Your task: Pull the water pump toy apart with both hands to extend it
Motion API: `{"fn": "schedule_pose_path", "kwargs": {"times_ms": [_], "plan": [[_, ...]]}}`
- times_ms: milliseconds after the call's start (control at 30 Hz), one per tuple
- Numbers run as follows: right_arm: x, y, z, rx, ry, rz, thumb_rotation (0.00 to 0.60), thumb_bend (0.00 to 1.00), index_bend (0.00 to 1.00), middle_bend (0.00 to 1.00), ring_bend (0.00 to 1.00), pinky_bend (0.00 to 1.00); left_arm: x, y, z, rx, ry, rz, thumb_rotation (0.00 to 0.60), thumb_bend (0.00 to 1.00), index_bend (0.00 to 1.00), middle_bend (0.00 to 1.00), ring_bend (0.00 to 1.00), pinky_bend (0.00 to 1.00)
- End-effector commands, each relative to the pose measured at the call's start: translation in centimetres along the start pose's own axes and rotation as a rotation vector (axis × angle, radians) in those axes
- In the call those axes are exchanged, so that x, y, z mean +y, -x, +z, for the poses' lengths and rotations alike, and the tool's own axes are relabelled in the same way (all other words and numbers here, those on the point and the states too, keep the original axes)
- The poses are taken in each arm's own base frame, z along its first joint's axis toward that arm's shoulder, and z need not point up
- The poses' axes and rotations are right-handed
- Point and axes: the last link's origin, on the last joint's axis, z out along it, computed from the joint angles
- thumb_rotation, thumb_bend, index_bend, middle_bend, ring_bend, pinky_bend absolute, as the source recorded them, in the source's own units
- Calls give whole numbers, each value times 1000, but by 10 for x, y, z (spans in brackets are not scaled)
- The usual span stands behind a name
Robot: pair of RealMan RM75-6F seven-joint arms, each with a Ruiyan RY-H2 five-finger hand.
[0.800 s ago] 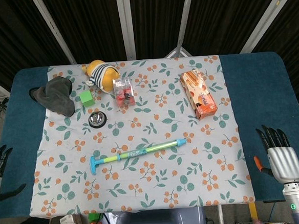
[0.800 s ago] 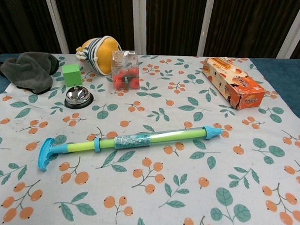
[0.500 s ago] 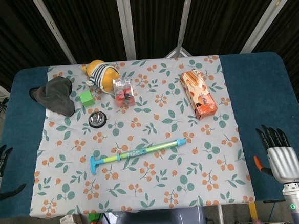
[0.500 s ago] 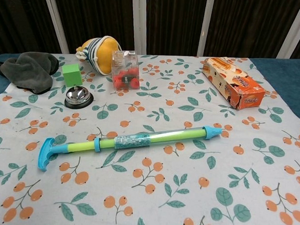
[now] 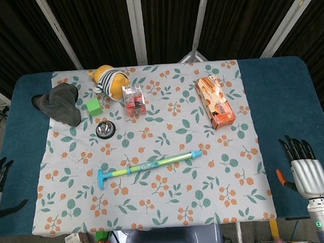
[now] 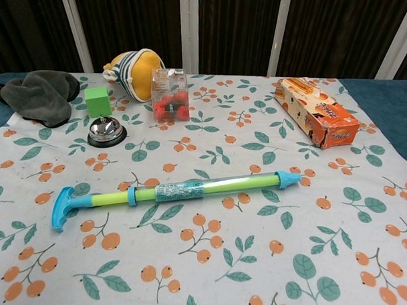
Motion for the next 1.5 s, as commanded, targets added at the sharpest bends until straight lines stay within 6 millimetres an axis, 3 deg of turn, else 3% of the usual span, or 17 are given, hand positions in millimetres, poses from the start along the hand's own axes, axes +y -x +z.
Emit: {"fn": "schedule_pose_path", "kwargs": {"times_ms": [33, 133, 300, 500, 700, 967, 1200, 1500], "plan": [[-1, 0, -1, 0, -8, -2, 600, 404, 0, 0, 0, 0, 1, 0, 0, 1, 1, -1, 600, 67, 0, 0, 0, 0], [-2, 1, -1, -4, -13, -2, 600, 404, 0, 0, 0, 0, 4, 1, 2, -3, 5, 4, 600, 68, 19, 0, 0, 0], [-2, 1, -1, -6, -13, 5, 600, 404, 0, 0, 0, 0, 20, 3, 15, -18, 27, 0, 600, 109, 178, 26, 0, 38], [-2, 1, -2, -8, -14, 12, 600, 404, 0, 0, 0, 0, 56, 10, 37, -48, 92, 30, 600, 173, 294, 69, 0, 43], [-2, 0, -1, -13, -14, 20, 600, 404, 0, 0, 0, 0, 110, 31, 67, -106, 150, 63, 600, 260, 372, 120, 0, 75], [-2, 0, -1, -20, -13, 34, 600, 404, 0, 0, 0, 0, 168, 65, 86, -169, 169, 123, 600, 312, 425, 143, 0, 75], [-2, 0, -1, -25, -10, 45, 600, 405, 0, 0, 0, 0, 203, 90, 96, -221, 149, 155, 600, 327, 455, 160, 0, 75], [-1, 0, 0, -27, -6, 56, 600, 404, 0, 0, 0, 0, 234, 106, 102, -243, 143, 173, 600, 365, 487, 169, 0, 75]]}}
